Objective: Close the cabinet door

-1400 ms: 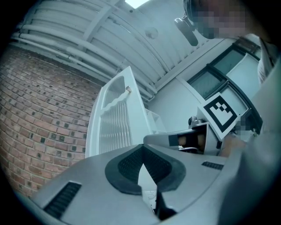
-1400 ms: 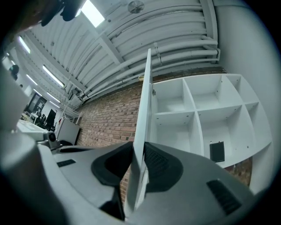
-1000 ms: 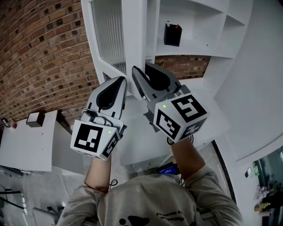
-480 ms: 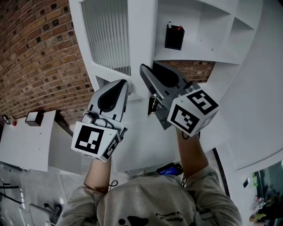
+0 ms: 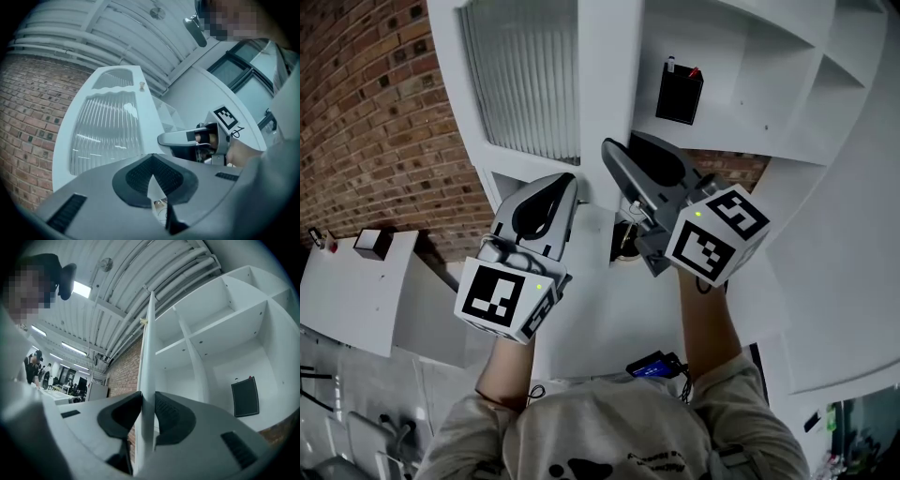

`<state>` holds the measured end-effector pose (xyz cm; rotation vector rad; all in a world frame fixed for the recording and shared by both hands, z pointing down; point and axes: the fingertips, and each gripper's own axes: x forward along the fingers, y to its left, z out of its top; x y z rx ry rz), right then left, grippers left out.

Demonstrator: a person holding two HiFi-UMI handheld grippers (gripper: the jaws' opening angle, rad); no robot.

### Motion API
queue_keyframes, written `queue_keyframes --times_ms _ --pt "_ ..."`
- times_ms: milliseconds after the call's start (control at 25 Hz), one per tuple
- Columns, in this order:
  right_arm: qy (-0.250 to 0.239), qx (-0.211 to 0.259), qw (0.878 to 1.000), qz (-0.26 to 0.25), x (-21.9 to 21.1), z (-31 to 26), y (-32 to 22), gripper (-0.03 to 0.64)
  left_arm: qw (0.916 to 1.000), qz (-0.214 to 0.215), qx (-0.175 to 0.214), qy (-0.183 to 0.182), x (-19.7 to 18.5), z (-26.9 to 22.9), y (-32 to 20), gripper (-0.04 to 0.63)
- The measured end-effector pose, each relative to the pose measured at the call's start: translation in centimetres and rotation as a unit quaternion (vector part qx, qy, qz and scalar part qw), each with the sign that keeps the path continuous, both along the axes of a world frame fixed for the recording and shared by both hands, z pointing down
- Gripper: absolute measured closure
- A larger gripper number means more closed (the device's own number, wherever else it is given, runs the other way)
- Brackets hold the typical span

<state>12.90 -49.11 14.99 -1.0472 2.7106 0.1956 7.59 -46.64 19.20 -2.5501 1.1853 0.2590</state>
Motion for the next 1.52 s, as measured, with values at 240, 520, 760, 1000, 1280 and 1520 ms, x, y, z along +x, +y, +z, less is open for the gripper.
queue_keyframes --times_ms 240,520,760,1000,1280,1520 --pt "0.001 0.002 0.999 -0.035 0.9 0.0 -1.9 0.518 0.9997 -0.025 -0.004 -0.001 1.3 0.1 -2.2 0.588" --pt "0.000 0.004 0.998 -0.060 1.3 0.0 -3.5 0.517 0.9987 -0.051 -0.009 -0.002 1.9 0.4 -3.9 0.589" --pt "-0.002 0.003 0.998 -0.059 1.6 0.1 -4.5 0.514 0.9989 -0.045 -0.013 -0.006 2.6 0.7 -4.7 0.588" --pt "0.003 0.008 0.999 -0.051 1.9 0.0 -5.8 0.506 0.9996 -0.023 -0.005 -0.016 3.4 0.6 -6.6 0.588" --pt "0.009 0.009 0.999 -0.045 2.4 -0.1 -7.4 0.500 0.9999 -0.003 -0.010 -0.012 4.5 0.4 -8.6 0.589" --pt "0.009 0.006 0.999 -0.048 2.7 0.0 -9.1 0.497 0.9998 0.001 -0.013 -0.017 4.8 0.4 -10.1 0.588"
